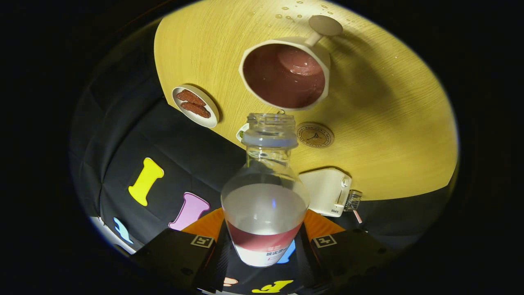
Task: Take the bottle from table, then pour the juice into the cup, finally place the bottle on the coaster
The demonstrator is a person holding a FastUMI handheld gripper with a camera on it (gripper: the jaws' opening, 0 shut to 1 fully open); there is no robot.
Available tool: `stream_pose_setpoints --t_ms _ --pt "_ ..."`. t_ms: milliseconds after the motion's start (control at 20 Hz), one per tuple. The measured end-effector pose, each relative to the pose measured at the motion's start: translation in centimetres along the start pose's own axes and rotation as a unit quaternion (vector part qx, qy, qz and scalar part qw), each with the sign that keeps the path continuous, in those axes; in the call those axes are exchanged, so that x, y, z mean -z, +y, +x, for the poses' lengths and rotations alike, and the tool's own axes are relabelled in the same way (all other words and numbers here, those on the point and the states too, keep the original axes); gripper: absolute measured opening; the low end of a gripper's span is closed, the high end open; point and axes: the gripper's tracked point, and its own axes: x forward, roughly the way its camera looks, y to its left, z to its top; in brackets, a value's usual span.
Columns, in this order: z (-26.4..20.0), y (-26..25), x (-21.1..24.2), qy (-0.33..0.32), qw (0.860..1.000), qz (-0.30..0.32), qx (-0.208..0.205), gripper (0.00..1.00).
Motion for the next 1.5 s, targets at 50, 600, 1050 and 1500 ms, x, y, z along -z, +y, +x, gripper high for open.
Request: stream_pose_setpoints --t_ms 50,600,1050,1500 --pt "-0.1 -0.1 0.0 -0.003 1.0 -0.01 -0.004 0.72" --pt "-2.8 -1.0 2.0 -0.048 0.952 -0.286 -0.092 0.72" --pt "-7.8 -5.1 6.9 -0.064 0.72 -0.677 -0.137 0.72" --pt "-7.6 -8.7 11.6 -0.099 0.437 -0.882 -0.15 0.72"
